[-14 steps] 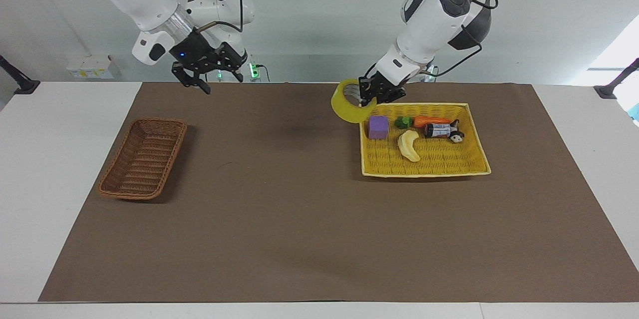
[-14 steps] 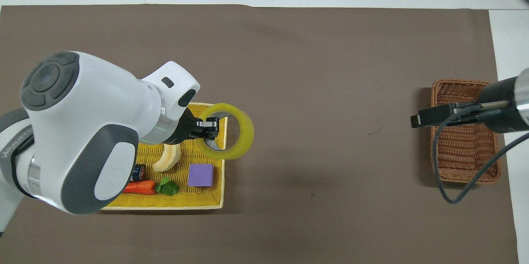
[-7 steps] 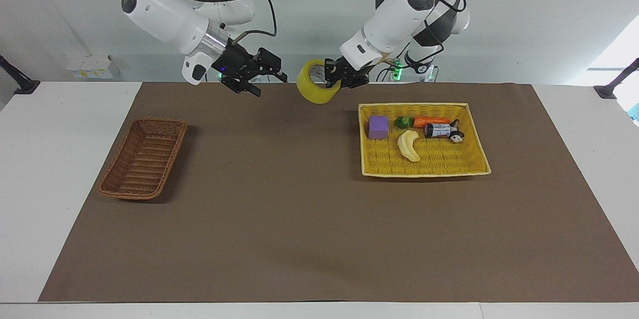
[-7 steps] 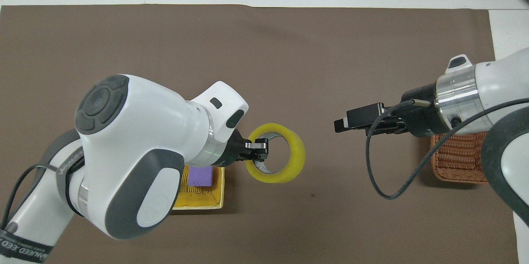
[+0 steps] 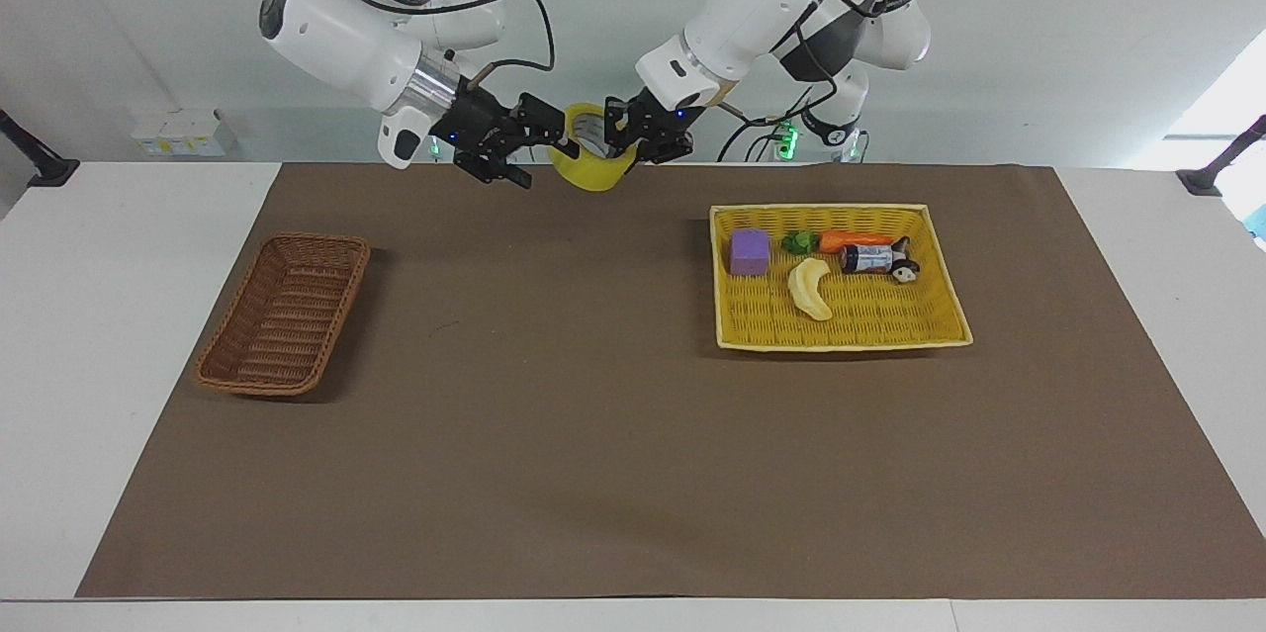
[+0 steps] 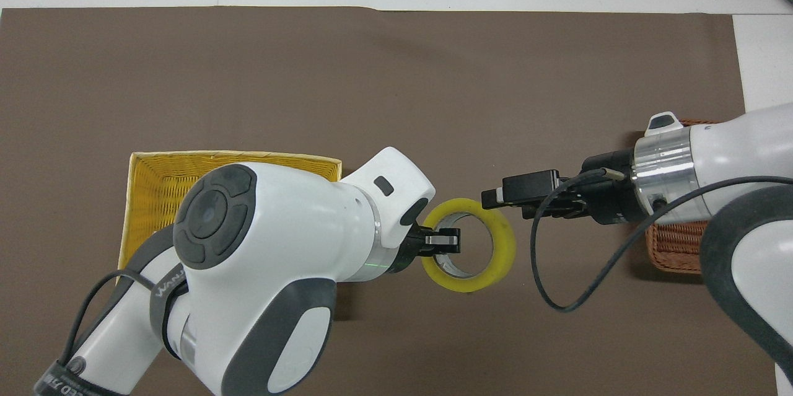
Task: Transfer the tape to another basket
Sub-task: 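Grasp the tape roll with the right gripper beside the left gripper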
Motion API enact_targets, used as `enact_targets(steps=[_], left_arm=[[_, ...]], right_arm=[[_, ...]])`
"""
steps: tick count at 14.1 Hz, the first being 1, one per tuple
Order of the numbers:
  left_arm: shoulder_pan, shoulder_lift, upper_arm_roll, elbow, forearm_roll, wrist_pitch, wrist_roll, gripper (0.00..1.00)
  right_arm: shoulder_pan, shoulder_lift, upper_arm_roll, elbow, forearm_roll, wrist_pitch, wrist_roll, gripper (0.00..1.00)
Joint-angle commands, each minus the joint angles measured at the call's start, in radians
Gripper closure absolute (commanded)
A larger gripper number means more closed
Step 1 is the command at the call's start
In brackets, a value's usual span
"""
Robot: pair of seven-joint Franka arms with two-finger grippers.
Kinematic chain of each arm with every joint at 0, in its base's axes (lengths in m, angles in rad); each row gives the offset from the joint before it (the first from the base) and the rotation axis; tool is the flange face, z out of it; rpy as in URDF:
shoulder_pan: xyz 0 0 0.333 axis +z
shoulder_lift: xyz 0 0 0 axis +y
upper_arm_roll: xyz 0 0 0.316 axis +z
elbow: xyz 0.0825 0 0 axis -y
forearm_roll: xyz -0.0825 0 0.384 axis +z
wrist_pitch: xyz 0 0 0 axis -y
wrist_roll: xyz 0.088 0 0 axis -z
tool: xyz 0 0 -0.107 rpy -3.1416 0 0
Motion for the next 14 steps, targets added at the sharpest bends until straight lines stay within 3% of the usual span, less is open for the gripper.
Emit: enact_targets(steps=[1, 7, 8, 11, 12, 14], left_arm=[[-0.026, 0.003, 0.004, 0.023, -0.029, 0.104, -0.038, 1.0], [-0.026, 0.009, 0.003, 0.023, -0.031, 0.142, -0.066, 1.0], [-0.026, 0.008, 0.003, 0.023, -0.031, 0.14, -0.067, 1.0], [-0.026, 0.009, 0.001, 0.022, -0.032, 0.135, -0.066, 1.0], [-0.026, 0.009, 0.001, 0.022, -0.031, 0.132, -0.066, 1.0], [-0.026, 0.008, 0.001, 0.02, -0.032, 0.131, -0.066, 1.0]], right_arm=[[-0.073, -0.028, -0.008, -0.04, 0.064, -0.087, -0.091, 0.0], [-0.077, -0.031, -0.01, -0.043, 0.071, -0.101, -0.1, 0.0], [-0.074, -0.033, -0.01, -0.043, 0.071, -0.101, -0.1, 0.05], [-0.064, -0.033, -0.007, -0.043, 0.062, -0.107, -0.067, 0.37], [-0.06, -0.033, -0.007, -0.043, 0.06, -0.109, -0.054, 0.51], [-0.06, -0.033, -0.004, -0.039, 0.06, -0.112, -0.025, 0.92]])
